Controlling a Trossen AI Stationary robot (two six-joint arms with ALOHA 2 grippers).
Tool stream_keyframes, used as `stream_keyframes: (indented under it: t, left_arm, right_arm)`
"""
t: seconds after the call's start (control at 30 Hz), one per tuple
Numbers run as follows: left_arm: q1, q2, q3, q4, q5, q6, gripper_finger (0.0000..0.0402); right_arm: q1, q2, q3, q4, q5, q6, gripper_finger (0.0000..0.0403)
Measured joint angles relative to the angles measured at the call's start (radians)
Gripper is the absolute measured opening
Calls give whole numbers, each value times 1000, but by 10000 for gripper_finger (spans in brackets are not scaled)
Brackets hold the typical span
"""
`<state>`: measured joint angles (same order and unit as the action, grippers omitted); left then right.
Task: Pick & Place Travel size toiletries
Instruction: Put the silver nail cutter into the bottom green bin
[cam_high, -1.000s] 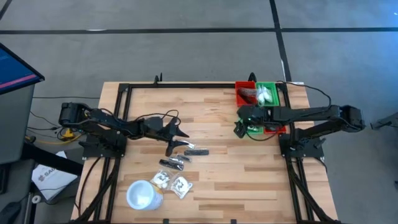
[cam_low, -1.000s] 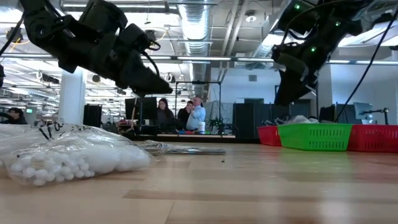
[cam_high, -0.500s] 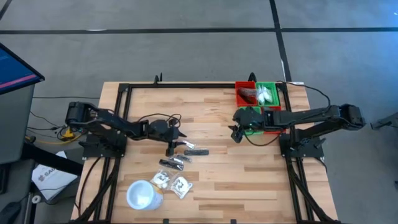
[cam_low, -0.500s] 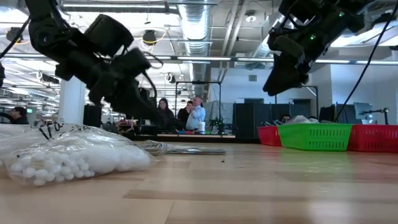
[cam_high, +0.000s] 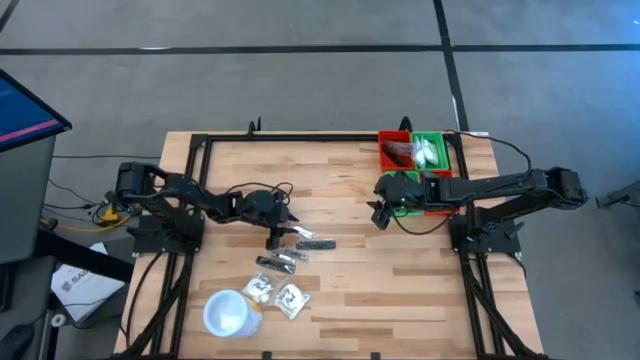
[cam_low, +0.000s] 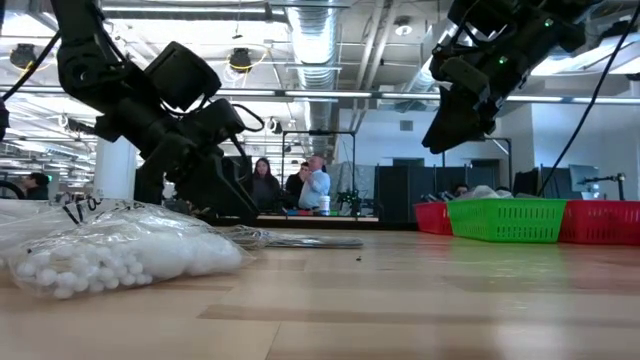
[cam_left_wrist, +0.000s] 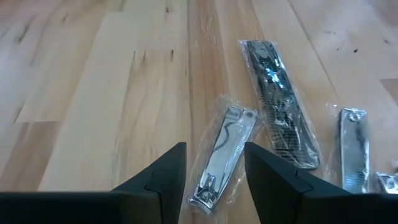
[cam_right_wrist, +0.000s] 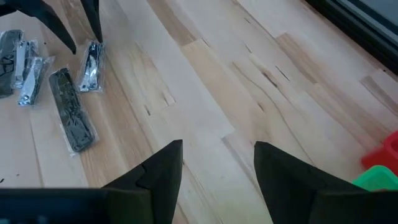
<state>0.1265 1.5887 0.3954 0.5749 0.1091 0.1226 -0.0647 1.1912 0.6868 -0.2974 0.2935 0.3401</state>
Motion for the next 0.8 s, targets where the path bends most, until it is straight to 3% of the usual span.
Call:
stream_keyframes:
  t: [0.23, 0.6, 0.8]
  left_arm:
    - [11, 13, -1, -22, 21, 9, 154]
    - [10, 131, 3, 33, 30, 31, 154]
    - [10, 132, 2, 30, 15, 32, 104]
  right_arm:
    - [0, 0, 0, 0, 0, 0, 183]
    - [0, 0, 0, 0, 0, 0, 181]
    - [0, 0, 0, 0, 0, 0, 179]
